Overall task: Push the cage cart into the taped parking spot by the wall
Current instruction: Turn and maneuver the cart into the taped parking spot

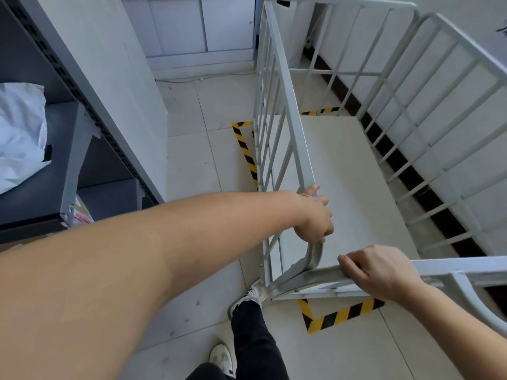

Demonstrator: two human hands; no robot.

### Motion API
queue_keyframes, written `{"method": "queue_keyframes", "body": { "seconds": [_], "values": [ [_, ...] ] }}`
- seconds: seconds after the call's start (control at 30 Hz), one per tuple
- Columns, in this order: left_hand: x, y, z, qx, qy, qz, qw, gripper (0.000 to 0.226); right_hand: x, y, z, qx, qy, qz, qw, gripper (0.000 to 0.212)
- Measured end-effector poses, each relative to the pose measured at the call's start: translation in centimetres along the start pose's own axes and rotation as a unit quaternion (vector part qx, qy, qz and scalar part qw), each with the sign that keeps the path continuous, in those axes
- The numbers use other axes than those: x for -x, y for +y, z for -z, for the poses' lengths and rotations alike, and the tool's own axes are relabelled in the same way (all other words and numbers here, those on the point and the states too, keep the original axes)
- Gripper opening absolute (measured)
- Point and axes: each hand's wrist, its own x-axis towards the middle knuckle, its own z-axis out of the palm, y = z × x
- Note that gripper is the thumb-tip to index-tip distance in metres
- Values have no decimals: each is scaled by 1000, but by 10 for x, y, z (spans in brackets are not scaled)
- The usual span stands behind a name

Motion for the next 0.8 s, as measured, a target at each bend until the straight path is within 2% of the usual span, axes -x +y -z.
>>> {"method": "queue_keyframes", "body": {
  "seconds": [0.8],
  "values": [
    [-2,-1,-4,45,5,-25,999,36,3,-3,1,8,8,-3,1000,55]
  ]
}}
